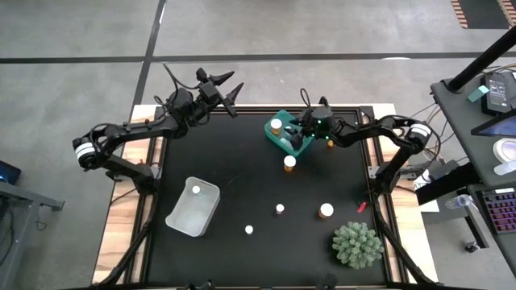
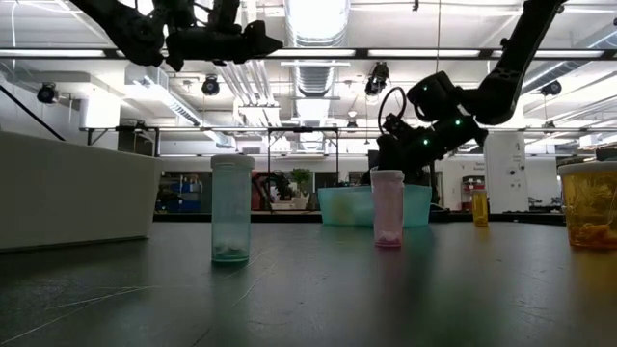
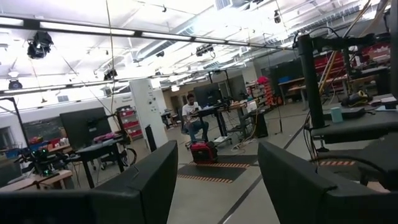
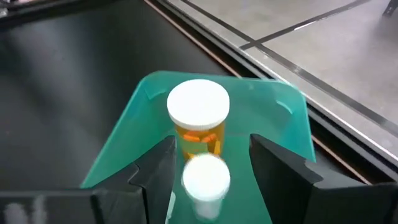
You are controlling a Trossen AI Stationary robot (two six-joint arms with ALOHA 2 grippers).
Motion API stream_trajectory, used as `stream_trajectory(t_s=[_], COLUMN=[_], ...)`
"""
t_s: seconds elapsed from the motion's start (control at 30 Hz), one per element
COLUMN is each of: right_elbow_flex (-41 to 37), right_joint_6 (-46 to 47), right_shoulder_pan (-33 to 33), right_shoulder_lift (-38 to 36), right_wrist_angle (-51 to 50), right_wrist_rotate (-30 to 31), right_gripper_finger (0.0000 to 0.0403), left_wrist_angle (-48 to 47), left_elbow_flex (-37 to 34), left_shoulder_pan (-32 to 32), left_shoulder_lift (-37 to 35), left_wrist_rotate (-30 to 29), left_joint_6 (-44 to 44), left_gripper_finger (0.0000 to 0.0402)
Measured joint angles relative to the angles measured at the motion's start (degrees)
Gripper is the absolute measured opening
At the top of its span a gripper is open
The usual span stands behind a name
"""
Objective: Pick and place medicine bottles into bin by pill shape (circle, oval)
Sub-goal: Put the top orange capsule bottle into the blue bin
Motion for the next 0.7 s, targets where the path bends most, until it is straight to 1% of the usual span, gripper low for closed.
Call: stream_trajectory(t_s=[0.2, 0.37, 0.43, 0.7], right_elbow_flex=[0.0, 0.0, -0.1, -2.2], right_joint_6=[1.1, 1.7, 1.7, 2.1], right_shoulder_pan=[0.1, 1.6, 2.7, 9.0], right_shoulder_lift=[-6.3, -14.2, -17.2, -26.9], right_wrist_angle=[-6.0, -12.8, -14.3, -13.7], right_wrist_rotate=[0.1, 0.1, 0.1, 0.1], right_gripper_finger=[0.0196, 0.0194, 0.0194, 0.0188], left_wrist_angle=[-0.9, -6.1, -8.8, -18.5], left_elbow_flex=[-1.2, -1.3, -1.3, -1.3], left_shoulder_pan=[-2.2, -5.5, -7.4, -17.9], left_shoulder_lift=[0.0, 0.0, 0.0, 0.0], left_wrist_rotate=[0.1, 0.3, 0.4, 0.4], left_joint_6=[-2.0, -6.0, -7.4, -10.4], left_gripper_finger=[0.0206, 0.0206, 0.0206, 0.0206])
